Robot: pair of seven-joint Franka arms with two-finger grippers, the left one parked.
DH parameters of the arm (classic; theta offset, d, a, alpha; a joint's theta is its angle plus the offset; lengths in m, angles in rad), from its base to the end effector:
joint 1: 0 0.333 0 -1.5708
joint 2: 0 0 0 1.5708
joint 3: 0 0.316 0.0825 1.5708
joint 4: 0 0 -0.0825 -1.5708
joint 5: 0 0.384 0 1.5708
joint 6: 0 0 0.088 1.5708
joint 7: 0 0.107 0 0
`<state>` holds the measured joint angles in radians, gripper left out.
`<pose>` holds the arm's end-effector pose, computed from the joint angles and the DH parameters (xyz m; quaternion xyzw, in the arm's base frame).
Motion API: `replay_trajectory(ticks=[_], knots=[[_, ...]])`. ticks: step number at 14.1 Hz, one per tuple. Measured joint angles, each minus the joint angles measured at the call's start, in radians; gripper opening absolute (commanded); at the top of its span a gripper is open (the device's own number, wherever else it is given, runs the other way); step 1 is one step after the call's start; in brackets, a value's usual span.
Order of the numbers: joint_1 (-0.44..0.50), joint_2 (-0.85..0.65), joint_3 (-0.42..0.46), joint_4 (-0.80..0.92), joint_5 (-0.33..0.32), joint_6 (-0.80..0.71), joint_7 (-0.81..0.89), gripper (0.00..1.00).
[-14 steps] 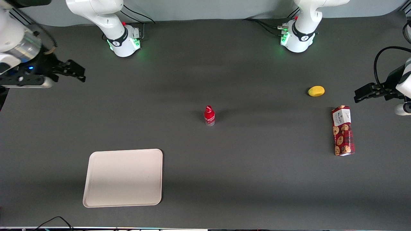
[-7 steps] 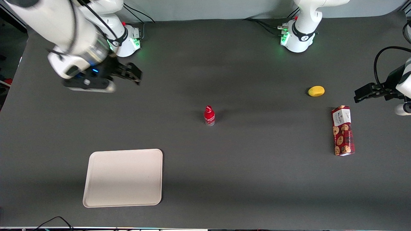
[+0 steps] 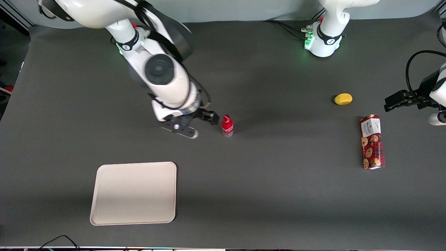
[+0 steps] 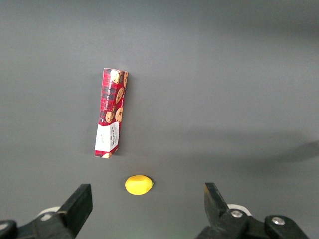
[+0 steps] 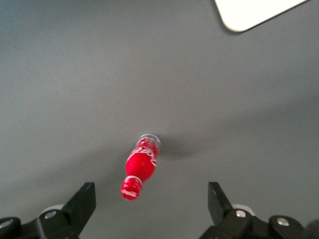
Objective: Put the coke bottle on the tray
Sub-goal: 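Lower the right gripper around the bottle neck and close it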
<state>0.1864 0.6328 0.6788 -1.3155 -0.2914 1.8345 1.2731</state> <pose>0.5556 0.4455 0.4261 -0.9752 0.2158 0.0382 0.0322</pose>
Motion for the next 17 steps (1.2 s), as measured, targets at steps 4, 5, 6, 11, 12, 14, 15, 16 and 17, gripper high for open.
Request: replay_trajectory(ticks=[4,5,6,11,12,14,15,16,17], knots=[[0.064,0.114,0.026,0.022,-0.127,0.053,0.152,1.00],[0.076,0.129,0.027,0.023,-0.152,0.061,0.182,1.00],[0.086,0.144,0.028,0.023,-0.172,0.068,0.209,1.00],[0.105,0.184,0.033,0.020,-0.200,0.073,0.259,0.91],[0.106,0.186,0.035,0.020,-0.201,0.073,0.260,0.84],[0.108,0.186,0.036,0.019,-0.203,0.073,0.260,0.80],[0.109,0.186,0.036,0.018,-0.203,0.073,0.261,0.80],[0.110,0.186,0.037,0.018,-0.203,0.073,0.262,0.80],[0.110,0.186,0.040,0.017,-0.203,0.073,0.264,0.80]])
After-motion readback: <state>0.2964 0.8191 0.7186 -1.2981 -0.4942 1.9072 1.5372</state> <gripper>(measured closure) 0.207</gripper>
